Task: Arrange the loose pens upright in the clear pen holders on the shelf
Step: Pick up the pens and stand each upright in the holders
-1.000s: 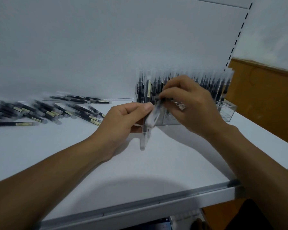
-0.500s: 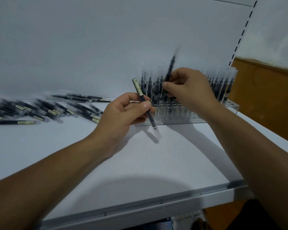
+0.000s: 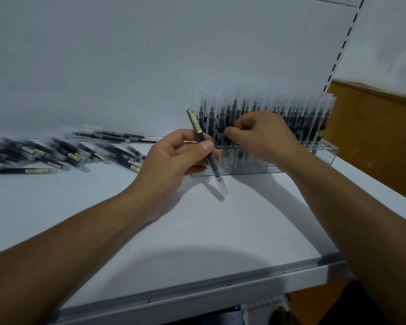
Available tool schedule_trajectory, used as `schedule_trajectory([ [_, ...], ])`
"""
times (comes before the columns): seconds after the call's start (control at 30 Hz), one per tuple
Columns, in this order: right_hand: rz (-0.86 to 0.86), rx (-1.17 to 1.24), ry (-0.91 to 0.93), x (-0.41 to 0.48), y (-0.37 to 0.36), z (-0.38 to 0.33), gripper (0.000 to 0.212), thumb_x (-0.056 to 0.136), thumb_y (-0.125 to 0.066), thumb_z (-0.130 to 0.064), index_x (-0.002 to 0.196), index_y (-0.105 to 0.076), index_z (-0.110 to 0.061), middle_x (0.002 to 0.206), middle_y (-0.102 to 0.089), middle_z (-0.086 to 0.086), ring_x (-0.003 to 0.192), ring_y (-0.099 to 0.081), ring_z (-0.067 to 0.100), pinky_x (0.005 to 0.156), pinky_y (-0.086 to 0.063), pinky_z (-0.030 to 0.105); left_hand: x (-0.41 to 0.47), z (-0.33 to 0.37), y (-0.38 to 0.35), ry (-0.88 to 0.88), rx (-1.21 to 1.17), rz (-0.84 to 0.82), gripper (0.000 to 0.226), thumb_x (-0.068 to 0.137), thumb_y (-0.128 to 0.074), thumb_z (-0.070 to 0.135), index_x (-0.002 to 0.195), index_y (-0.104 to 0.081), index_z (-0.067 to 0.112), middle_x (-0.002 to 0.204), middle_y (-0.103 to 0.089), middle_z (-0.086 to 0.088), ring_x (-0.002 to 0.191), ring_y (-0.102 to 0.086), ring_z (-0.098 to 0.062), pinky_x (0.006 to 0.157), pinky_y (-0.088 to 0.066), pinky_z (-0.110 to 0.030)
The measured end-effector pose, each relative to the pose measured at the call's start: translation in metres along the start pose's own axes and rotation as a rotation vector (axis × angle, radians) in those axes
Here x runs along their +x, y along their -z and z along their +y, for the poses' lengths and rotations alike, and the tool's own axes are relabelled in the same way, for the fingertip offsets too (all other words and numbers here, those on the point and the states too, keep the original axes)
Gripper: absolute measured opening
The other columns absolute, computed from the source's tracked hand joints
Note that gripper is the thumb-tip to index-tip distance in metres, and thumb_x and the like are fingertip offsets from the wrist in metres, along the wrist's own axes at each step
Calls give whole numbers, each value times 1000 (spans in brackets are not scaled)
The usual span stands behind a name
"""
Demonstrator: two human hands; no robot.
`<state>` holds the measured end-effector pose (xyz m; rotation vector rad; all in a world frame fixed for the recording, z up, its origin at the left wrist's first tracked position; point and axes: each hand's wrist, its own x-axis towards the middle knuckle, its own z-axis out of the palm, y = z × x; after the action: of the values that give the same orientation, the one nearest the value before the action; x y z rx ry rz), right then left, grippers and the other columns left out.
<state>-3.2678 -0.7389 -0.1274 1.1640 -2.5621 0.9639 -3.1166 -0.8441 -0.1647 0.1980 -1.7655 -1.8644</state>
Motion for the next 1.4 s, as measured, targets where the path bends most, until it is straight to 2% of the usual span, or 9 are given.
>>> schedule_trajectory([
  [0.17,-49,-36,-15,-1,1,2,32,87,-69,-39,79,-73,-9,77,-70,9,76,-65,23,64,-47,27,1,-1,0,-7,-8,-9,20,79,-64,23,97,-65,17,85,-75,-2,87,-70,-14,89,-53,-37],
  [0.33,-56,-15,-9,-4,3,4,27,85,-70,-44,90,-76,-18,80,-70,-4,76,-64,10,70,-53,29,2,-2,1,-9,-38,-3,14,86,-63,15,100,-62,15,88,-75,-2,84,-69,-11,81,-55,-29],
  [0.47,94,227,7,-20,5,5,30,89,-62,-49,87,-74,-22,74,-68,-7,68,-62,10,62,-50,25,3,-2,2,-25,-149,37,12,87,-63,10,97,-56,14,87,-74,-4,83,-70,-13,75,-57,-23],
  [0.57,-72,371,87,-35,9,1,40,85,-52,-58,88,-73,-24,81,-72,-4,64,-62,3,59,-50,21,4,-1,3,-48,-220,62,13,86,-64,11,93,-54,15,89,-74,-4,85,-70,-15,76,-56,-24],
  [0.67,-312,488,126,-45,10,0,29,79,-62,-47,94,-70,-24,80,-72,-4,66,-63,2,59,-48,16,5,0,3,-66,-270,80,21,78,-66,19,95,-53,15,93,-74,-4,87,-71,-16,74,-55,-24],
  [0.8,-261,716,124,-44,7,4,19,78,-73,-20,97,-69,-17,72,-69,-1,62,-60,10,57,-47,21,6,-1,4,-93,-244,79,23,76,-66,23,95,-54,17,95,-74,-3,91,-71,-17,75,-55,-24],
  [0.93,-134,967,37,-39,12,7,20,72,-72,-23,91,-71,-17,74,-68,-2,63,-55,10,54,-44,20,5,-3,5,-153,-20,81,27,77,-66,26,102,-63,17,98,-74,2,97,-69,-13,85,-54,-24],
  [1.13,35,1212,-26,-28,37,9,12,81,-66,-24,89,-63,-16,84,-71,-3,71,-64,6,54,-48,16,3,-17,14,-416,963,-94,50,86,-56,50,133,-50,36,136,-47,19,128,-35,4,104,-25,-15],
  [1.4,307,786,-35,-8,57,15,12,93,-65,-28,93,-63,-16,89,-73,-2,77,-69,8,64,-51,20,3,-26,19,-428,1239,-215,68,85,-47,58,146,-37,30,152,-34,12,142,-22,-10,115,-21,-34],
])
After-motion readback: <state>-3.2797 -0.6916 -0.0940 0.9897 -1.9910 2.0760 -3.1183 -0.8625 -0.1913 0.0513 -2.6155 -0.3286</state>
